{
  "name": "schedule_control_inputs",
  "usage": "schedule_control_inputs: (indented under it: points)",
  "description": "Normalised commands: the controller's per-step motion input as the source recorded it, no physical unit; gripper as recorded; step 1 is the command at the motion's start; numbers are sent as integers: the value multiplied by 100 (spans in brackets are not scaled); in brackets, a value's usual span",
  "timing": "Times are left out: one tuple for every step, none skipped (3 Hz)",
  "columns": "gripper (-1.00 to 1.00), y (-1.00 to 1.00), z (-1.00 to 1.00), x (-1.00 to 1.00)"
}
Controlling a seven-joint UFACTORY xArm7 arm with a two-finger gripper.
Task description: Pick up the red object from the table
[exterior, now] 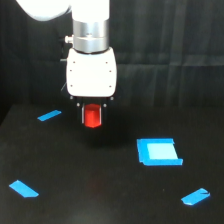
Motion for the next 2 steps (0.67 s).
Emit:
schedule_control_inputs:
  points:
    - [-100,-14,90,15]
    - [-100,-8,100,15]
